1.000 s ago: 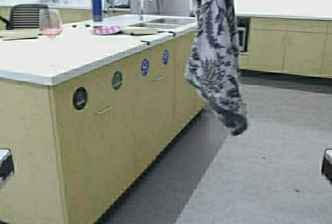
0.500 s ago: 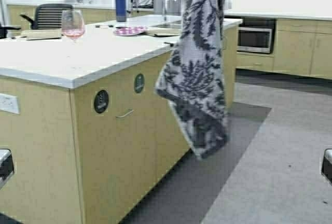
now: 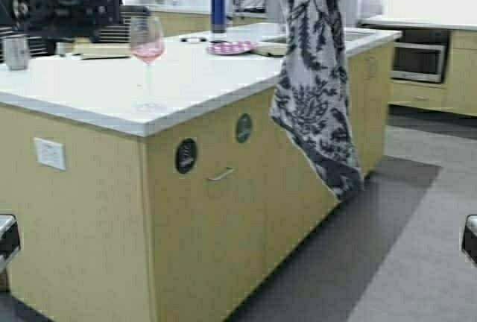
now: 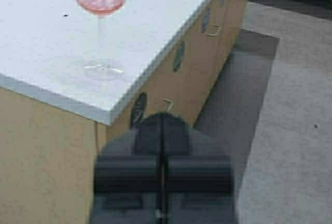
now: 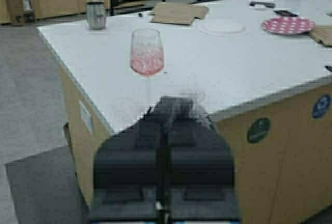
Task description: Get the cloth and wipe up the spill under the wine glass
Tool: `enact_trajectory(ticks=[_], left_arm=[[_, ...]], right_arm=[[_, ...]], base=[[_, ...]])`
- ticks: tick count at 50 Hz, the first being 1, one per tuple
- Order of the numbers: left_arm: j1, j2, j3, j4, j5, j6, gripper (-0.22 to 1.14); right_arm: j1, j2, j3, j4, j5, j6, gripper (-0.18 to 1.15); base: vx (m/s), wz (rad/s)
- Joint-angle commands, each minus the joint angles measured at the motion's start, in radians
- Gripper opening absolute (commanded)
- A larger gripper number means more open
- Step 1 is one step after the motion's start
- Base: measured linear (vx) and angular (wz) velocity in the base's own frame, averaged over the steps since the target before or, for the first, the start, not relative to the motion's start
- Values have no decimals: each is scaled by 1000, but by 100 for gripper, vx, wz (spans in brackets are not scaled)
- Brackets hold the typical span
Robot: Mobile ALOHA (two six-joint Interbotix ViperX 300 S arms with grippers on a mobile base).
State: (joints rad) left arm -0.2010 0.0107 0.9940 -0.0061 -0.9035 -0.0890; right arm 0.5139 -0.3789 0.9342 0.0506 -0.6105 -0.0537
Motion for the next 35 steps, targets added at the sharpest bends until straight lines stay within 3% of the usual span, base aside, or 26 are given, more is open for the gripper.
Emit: enact_trajectory(ticks=[1,24,35], left_arm=[[-9,38,-15,3,-25,3,3],[-14,190,-55,8,-97,0,3],[-20,293,-81,17,-167,9,10]], right_arm=[[5,-25,-18,-2,-21,2,6],[5,-14,-51,-5,-37,2,6],[5,-11,-21,-5,-37,-3,6]], base=[[20,20],[20,8],[24,0]])
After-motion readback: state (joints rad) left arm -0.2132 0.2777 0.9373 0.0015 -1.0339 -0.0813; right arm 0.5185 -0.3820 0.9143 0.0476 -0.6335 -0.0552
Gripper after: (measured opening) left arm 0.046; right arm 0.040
